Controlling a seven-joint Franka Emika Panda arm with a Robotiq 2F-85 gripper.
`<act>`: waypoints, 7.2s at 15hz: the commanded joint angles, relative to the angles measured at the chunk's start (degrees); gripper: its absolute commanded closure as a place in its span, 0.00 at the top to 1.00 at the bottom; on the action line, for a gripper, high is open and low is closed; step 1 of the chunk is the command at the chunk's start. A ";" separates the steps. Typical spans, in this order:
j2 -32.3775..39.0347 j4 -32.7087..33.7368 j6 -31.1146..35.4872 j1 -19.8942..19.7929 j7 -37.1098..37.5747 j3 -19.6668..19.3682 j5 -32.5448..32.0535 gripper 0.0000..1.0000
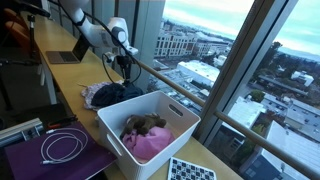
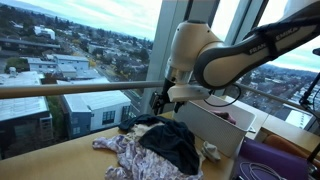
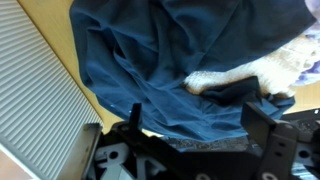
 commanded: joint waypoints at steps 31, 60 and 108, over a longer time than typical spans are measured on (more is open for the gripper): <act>2.13 -1.72 2.87 -0.79 -17.81 3.43 28.22 0.00; -39.96 -14.03 -15.04 -25.24 -7.47 -6.54 8.81 0.00; -14.69 -22.24 -2.37 -7.10 5.71 2.03 9.94 1.00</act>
